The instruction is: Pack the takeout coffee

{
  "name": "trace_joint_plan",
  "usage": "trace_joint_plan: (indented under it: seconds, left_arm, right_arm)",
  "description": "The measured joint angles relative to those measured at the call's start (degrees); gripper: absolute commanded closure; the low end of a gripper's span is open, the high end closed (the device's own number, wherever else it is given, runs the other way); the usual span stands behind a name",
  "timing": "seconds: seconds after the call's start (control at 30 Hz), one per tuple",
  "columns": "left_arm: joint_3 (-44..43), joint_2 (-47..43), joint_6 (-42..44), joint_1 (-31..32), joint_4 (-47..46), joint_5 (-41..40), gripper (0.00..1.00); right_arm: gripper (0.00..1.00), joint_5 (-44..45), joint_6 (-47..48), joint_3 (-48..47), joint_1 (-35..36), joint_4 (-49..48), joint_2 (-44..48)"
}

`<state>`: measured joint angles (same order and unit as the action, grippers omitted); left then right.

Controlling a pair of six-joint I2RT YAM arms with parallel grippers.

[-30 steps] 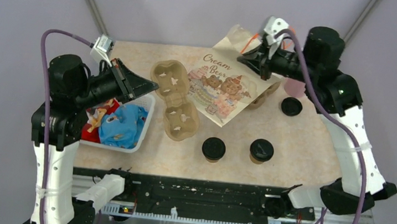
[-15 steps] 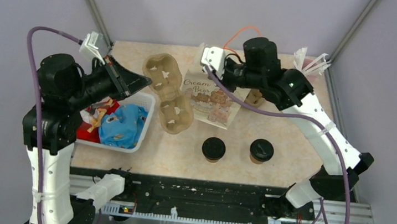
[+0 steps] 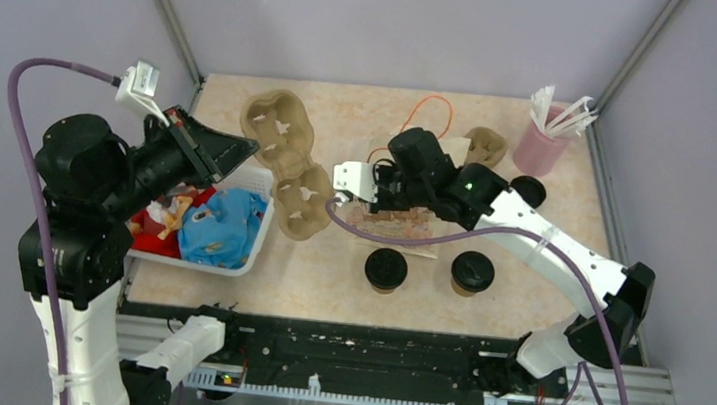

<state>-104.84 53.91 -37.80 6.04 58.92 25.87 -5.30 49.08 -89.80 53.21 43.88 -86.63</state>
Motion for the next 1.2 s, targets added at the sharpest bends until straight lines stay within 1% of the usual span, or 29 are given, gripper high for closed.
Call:
trace_joint_plan:
  seconds: [0.1, 0.13, 0.17, 0.2, 0.27, 0.33, 0.43, 0.53, 0.57, 0.6, 0.73, 0.8, 0.9, 1.1, 1.17, 1.2]
  left_arm:
    - [0.13, -0.04, 0.04, 0.00, 0.33, 0.17, 1.00]
    - [0.28, -0.07, 0.04, 0.00, 0.31, 0.24, 1.00]
    - [0.50, -0.09, 0.04, 0.00, 0.33, 0.28, 1.00]
    - [0.81, -0.11, 0.04, 0.00, 0.33, 0.42, 1.00]
    - [1.33, -0.11, 0.02, 0.00, 0.33, 0.70, 1.00]
    - [1.86, -0.11, 0.00, 0.00, 0.31, 1.22, 1.00]
    - [2.91, -0.31, -0.11, 0.00, 0.28, 1.97, 1.00]
    - [4.00, -0.57, -0.37, 0.00, 0.31, 2.80, 1.00]
    - [4.20, -0.57, -0.42, 0.00, 0.31, 3.10, 1.00]
    - [4.31, -0.57, -0.46, 0.00, 0.28, 3.34, 1.00]
    - [5.27, -0.96, -0.55, 0.00, 0.24, 4.35, 1.00]
    - [5.99, -1.33, -0.59, 0.00, 0.04, 4.87, 1.00]
    - [7.19, -1.70, -0.59, 0.00, -0.33, 5.81, 1.00]
    - [9.66, -0.83, -0.50, 0.00, -2.58, 9.05, 1.00]
    - [9.70, 0.09, 0.09, 0.00, -4.00, 11.13, 1.00]
    - [9.73, 0.57, 0.50, 0.00, -4.81, 12.41, 1.00]
  right_arm:
    - [0.92, 1.11, -0.37, 3.48, 0.59, -2.86, 2.32]
    - [0.88, 1.27, -0.59, 4.39, 0.66, -3.43, 3.19]
    - [0.80, 1.42, -0.76, 5.57, 0.68, -4.33, 4.31]
    - [0.75, 1.62, -1.01, 6.62, 0.70, -5.01, 5.27]
    - [0.69, 2.40, -1.55, 8.00, 0.94, -5.62, 6.91]
    - [0.58, 3.23, -2.32, 8.09, 1.44, -5.79, 7.74]
    - [0.37, 5.31, -3.96, 8.09, 2.73, -5.92, 8.74]
    - [0.24, 7.87, -6.25, 8.09, 4.96, -5.62, 10.21]
    - [0.09, 8.48, -7.30, 8.07, 5.92, -5.25, 10.88]
    - [0.02, 8.92, -8.72, 8.00, 6.84, -4.72, 11.61]
    - [0.01, 9.66, -16.24, 6.51, 10.14, -1.20, 14.45]
    - [0.01, 9.46, -21.84, 5.99, 11.19, 0.94, 16.59]
    - [0.01, 7.91, -29.07, 5.99, 11.58, 3.82, 19.87]
    - [0.01, 0.07, -44.76, 5.99, 11.63, 9.20, 24.92]
    - [0.01, -0.17, -51.08, 5.29, 11.67, 11.74, 25.94]
    - [0.01, 1.11, -54.47, 4.17, 11.67, 13.07, 26.14]
